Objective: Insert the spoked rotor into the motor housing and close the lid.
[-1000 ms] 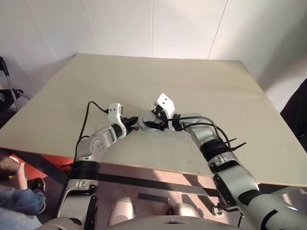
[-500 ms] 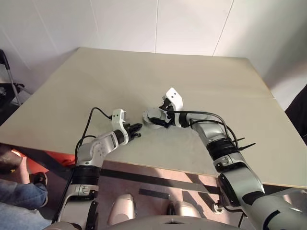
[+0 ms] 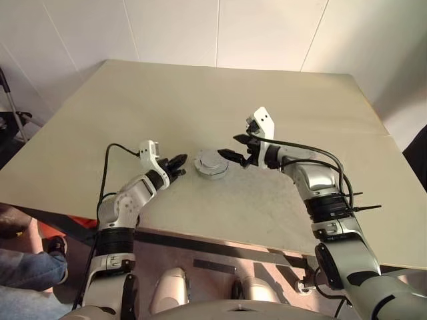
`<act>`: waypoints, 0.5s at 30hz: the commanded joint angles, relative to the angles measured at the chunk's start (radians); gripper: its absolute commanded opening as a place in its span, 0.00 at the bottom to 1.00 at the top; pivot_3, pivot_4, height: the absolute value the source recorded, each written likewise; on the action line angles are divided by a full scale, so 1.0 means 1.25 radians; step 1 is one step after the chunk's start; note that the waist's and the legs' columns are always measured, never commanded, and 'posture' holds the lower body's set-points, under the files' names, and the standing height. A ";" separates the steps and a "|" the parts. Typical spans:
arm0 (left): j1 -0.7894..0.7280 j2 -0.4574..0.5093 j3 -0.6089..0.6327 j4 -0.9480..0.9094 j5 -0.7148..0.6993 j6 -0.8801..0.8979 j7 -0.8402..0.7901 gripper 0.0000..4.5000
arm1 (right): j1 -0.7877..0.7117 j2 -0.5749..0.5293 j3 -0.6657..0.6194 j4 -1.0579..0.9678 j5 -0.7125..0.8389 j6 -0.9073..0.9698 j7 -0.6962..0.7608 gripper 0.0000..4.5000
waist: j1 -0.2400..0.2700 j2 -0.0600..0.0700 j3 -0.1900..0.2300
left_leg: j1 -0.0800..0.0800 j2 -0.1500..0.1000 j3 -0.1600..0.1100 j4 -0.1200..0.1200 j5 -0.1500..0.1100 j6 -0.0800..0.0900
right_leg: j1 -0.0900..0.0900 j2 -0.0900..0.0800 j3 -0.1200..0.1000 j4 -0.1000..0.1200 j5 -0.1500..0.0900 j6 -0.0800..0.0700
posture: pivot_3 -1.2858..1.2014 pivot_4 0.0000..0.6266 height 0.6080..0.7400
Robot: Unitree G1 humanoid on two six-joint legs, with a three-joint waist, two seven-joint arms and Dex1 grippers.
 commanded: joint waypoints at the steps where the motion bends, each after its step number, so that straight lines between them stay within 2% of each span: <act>1: -0.012 0.003 0.011 -0.051 -0.049 0.014 -0.016 0.00 | -0.012 0.001 -0.002 -0.001 0.001 -0.024 -0.004 1.00 | 0.001 0.000 0.000 | 0.000 0.000 0.000 0.000 0.000 0.000 | 0.000 0.000 0.000 0.000 0.000 0.000 | 0.52 0.00 1.00; 8: -0.009 0.018 0.029 -0.067 -0.109 0.041 -0.031 0.00 | -0.008 0.005 0.012 0.002 -0.006 -0.041 -0.004 1.00 | 0.001 0.000 0.000 | 0.000 0.000 0.000 0.002 0.000 0.000 | 0.000 0.000 0.000 0.002 0.000 0.000 | 0.52 0.00 1.00; 15: 0.004 0.041 0.014 -0.063 -0.105 0.037 -0.039 0.00 | 0.020 0.041 0.058 -0.024 -0.010 -0.063 0.005 1.00 | 0.000 0.000 0.000 | 0.001 0.000 0.000 0.004 0.000 0.000 | 0.000 0.000 0.000 0.007 0.000 -0.001 | 0.52 0.00 1.00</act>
